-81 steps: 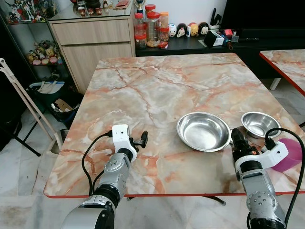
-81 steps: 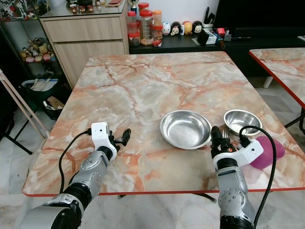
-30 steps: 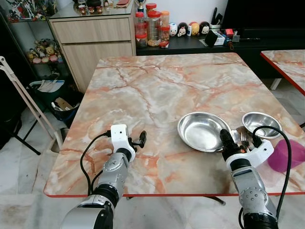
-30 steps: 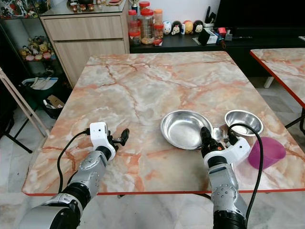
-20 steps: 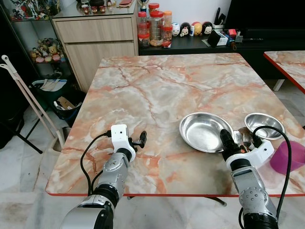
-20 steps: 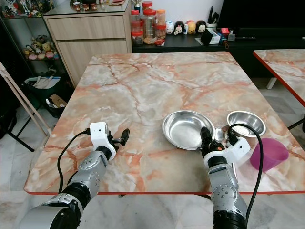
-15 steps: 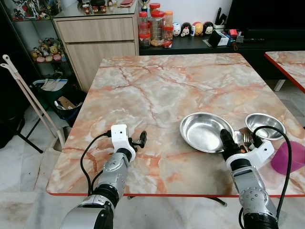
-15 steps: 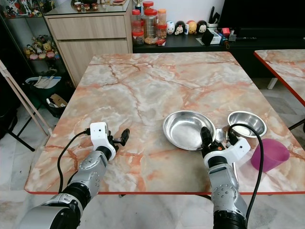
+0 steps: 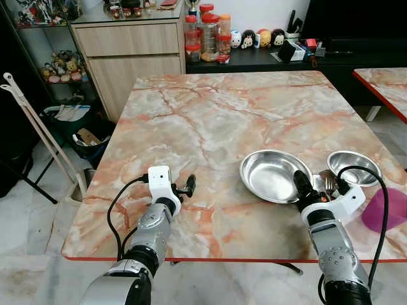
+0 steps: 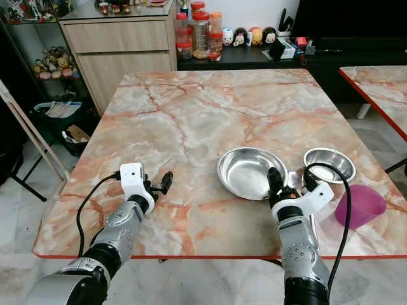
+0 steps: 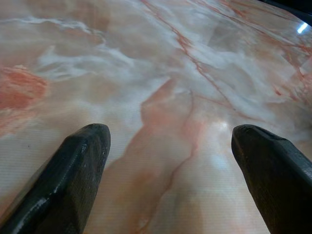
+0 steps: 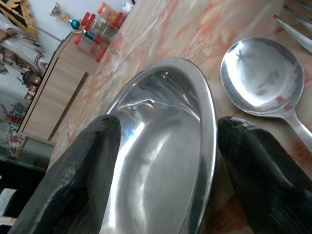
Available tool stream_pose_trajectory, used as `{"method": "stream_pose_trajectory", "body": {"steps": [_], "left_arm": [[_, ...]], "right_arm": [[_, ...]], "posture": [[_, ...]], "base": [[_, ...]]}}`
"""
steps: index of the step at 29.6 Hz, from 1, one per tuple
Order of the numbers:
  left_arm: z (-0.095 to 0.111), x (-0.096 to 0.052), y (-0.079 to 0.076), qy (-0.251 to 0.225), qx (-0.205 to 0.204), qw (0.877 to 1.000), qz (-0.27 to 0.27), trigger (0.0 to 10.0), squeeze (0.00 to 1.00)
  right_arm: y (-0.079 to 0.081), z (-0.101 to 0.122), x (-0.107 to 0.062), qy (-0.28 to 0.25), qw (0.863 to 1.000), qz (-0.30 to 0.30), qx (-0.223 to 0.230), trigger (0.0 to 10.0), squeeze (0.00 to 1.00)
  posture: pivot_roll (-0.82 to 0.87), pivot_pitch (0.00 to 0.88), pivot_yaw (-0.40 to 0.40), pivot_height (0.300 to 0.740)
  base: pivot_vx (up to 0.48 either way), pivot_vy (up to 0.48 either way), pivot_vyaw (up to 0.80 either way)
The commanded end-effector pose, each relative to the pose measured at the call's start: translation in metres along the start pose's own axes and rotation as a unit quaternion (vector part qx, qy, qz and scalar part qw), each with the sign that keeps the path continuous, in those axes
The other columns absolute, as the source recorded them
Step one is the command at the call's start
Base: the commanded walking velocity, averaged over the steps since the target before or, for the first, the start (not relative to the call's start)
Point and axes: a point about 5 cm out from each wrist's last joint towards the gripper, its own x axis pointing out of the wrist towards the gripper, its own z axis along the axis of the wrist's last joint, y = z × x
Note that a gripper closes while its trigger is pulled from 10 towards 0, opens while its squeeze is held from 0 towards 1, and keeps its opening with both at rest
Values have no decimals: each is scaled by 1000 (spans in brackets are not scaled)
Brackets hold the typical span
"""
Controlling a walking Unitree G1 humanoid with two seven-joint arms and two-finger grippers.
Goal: Setting the table
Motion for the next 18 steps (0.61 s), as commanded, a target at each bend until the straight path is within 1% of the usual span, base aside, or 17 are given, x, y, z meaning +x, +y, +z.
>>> {"method": "stream_pose_trajectory", "body": {"steps": [1,18], "left_arm": [[1,1,2,5,4,1000,4,10000,0],[1,1,2,5,0,1000,8,10000,0]], "right_arm": [[1,2,2,-2,1000,2,-1,10000,0],[2,7,4,-6,1000,3,-3,10000,0]], "posture": [[-48,0,17,740],[-58,0,13,740]], "base": [[0,0,0],[0,0,0]]}}
